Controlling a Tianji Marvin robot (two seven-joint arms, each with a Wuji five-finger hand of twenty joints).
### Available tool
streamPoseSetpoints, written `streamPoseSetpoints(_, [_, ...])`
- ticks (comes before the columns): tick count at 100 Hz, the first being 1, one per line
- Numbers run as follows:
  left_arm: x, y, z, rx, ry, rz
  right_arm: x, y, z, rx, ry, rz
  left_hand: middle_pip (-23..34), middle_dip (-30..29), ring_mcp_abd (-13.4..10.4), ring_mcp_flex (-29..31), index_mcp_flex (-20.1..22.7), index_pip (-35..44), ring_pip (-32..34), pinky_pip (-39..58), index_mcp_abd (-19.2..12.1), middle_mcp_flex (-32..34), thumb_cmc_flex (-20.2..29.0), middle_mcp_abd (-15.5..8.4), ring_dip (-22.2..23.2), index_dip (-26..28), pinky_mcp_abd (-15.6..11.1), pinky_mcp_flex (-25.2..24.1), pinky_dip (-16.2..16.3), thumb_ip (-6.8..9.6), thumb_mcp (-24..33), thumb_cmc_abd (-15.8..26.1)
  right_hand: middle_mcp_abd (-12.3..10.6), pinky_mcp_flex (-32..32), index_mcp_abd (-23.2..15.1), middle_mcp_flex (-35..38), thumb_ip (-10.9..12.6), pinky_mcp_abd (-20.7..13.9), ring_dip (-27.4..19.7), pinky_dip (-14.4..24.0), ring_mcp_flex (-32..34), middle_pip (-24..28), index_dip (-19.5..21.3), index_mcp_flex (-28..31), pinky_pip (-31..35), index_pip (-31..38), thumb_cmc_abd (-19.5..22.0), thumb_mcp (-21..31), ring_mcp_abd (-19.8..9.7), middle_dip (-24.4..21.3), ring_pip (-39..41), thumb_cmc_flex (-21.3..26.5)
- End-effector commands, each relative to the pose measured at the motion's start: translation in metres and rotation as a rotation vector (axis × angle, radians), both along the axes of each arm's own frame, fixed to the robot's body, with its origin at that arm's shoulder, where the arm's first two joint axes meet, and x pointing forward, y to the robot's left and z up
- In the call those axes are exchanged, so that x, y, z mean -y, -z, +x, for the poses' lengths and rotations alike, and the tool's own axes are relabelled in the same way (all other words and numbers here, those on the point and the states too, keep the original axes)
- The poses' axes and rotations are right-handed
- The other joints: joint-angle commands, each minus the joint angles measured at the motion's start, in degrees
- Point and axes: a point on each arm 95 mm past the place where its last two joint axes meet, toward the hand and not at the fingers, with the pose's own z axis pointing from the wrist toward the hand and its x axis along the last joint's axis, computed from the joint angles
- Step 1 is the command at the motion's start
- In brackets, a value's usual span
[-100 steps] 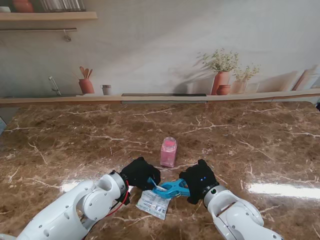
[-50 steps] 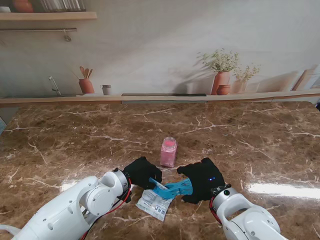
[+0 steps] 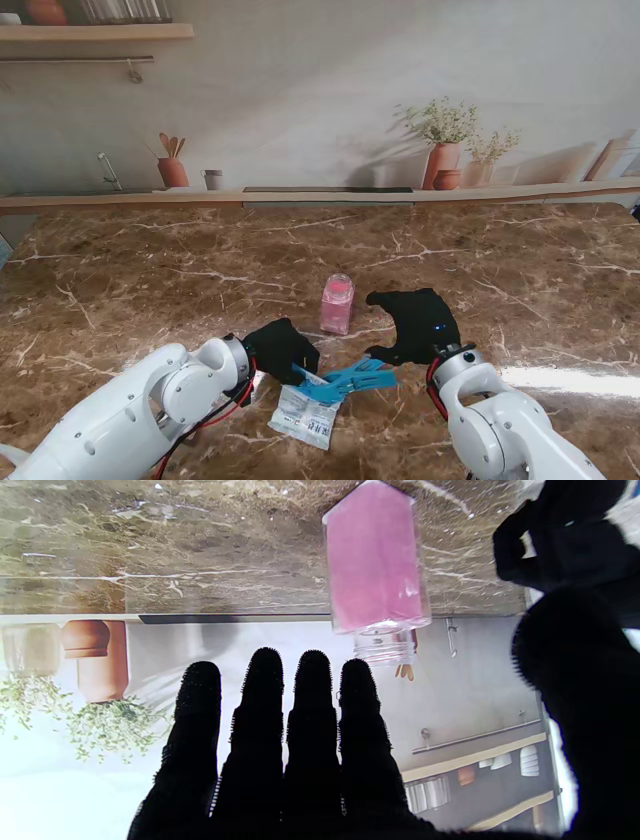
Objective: Fill the seasoning bottle
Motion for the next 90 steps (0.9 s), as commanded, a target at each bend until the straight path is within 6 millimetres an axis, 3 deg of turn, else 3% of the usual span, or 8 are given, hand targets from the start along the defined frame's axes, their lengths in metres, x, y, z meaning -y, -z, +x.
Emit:
streamPoseSetpoints(1, [-0.008, 0.002, -0.003, -0.001, 0.01, 0.022, 0.006, 0.003, 0.006, -0.022, 0.017, -0.002, 3.0, 1.7, 0.3, -2.0, 2.8, 4.5, -0.6, -0.8, -5.1, 0.1, 3.6, -0.4, 0.8, 2.2, -1.5, -1.4, 0.3, 1.58, 0.3, 5.5, 0.7, 0.2, 0.9, -0.8, 1.8, -1.3, -1.7, -1.1, 1.1, 0.0, -0.6, -0.6, 0.1, 0.3, -1.3, 2.0, 0.0, -0.9, -0.4, -0.6])
streamPoseSetpoints(30, [-0.031, -0.002, -0.009, -0.018, 0.044, 0.072, 0.007, 0.02, 0.036, -0.074, 0.042, 0.087, 2.5, 2.4, -0.1, -2.8, 3.0, 4.1, -1.4, -1.7, -6.0, 0.0, 3.8, -1.1, 0.8, 4.0, -2.0, -2.0, 0.0, 1.3, -0.3, 5.8, 1.0, 0.2, 2.0, -2.2, 1.6, -1.9, -2.2, -2.4, 0.6, 0.4, -0.8, -1.8, 0.5, 0.3, -2.7, 3.7, -0.1, -1.2, -0.4, -0.6])
streamPoseSetpoints(59, [-0.05, 0.001, -0.012, -0.037, 0.049, 0.1, 0.004, 0.033, 0.052, -0.15, 0.063, 0.288, 1.8, 2.9, -0.4, -3.6, 2.8, 3.1, -2.0, -2.3, -6.8, -0.3, 3.9, -1.6, 0.7, 5.2, -2.6, -2.6, -0.1, 1.2, -1.0, 6.3, 2.3, -3.2, 5.9, -11.3, 0.9, -2.2, -3.7, -4.2, -5.2, 0.6, -1.5, -9.7, -0.8, -2.4, -4.3, 6.3, -0.4, -2.1, -1.6, -1.0])
streamPoseSetpoints(73, [-0.056, 0.004, -0.013, -0.046, 0.055, 0.119, 0.004, 0.039, 0.059, -0.196, 0.076, 0.4, 0.7, 2.8, -0.6, -4.4, 1.7, 2.2, -2.4, -2.7, -6.7, -1.0, 3.9, -2.1, 0.7, 4.9, -2.4, -2.8, -0.1, 1.1, -2.8, 7.5, 3.4, -4.7, 8.2, -16.4, 0.2, -2.7, -5.1, -5.2, -8.1, 0.7, -1.9, -13.5, -2.6, -4.5, -7.5, 8.7, 0.0, -3.5, -2.4, -0.8])
streamPoseSetpoints(78, [-0.057, 0.005, -0.014, -0.044, 0.053, 0.118, 0.004, 0.042, 0.061, -0.216, 0.075, 0.44, -3.5, 0.2, -1.0, -5.0, 0.4, 1.8, -3.7, -2.9, -5.4, -1.0, 4.0, -2.2, -0.4, -0.7, -2.3, -3.0, 0.1, 0.95, -4.7, 7.6, 3.7, -5.5, 9.0, -18.1, 0.0, -3.1, -5.6, -5.6, -9.5, 0.4, -2.1, -15.3, -3.4, -5.5, -8.6, 9.4, 0.1, -4.0, -2.9, -0.5])
streamPoseSetpoints(86, [-0.059, 0.004, -0.014, -0.028, 0.052, 0.115, 0.004, 0.046, 0.064, -0.243, 0.069, 0.483, -13.1, -7.5, -1.8, -7.2, -3.7, -3.6, -7.0, -4.2, -1.1, -4.0, 0.4, -1.9, -3.4, -11.2, -2.3, -3.8, -0.2, 2.98, -6.1, 5.7, 4.4, -6.2, 10.3, -20.6, -0.4, -3.6, -6.7, -6.6, -11.2, 0.5, -2.2, -17.5, -5.1, -6.7, -10.4, 10.8, 0.3, -4.7, -3.7, -0.5])
streamPoseSetpoints(90, [-0.061, 0.004, -0.014, -0.02, 0.055, 0.117, 0.004, 0.049, 0.065, -0.257, 0.064, 0.502, -10.4, -13.0, -2.1, -8.7, -5.9, -6.1, -8.5, -5.4, 0.4, -8.7, -1.5, -1.6, -5.3, -12.9, -2.4, -4.4, -0.2, 3.3, -8.5, 3.8, 4.6, -6.6, 10.8, -21.4, -0.6, -4.0, -7.1, -7.1, -11.9, 0.5, -2.2, -18.2, -5.8, -7.1, -11.2, 11.3, 0.2, -5.1, -3.9, -0.3])
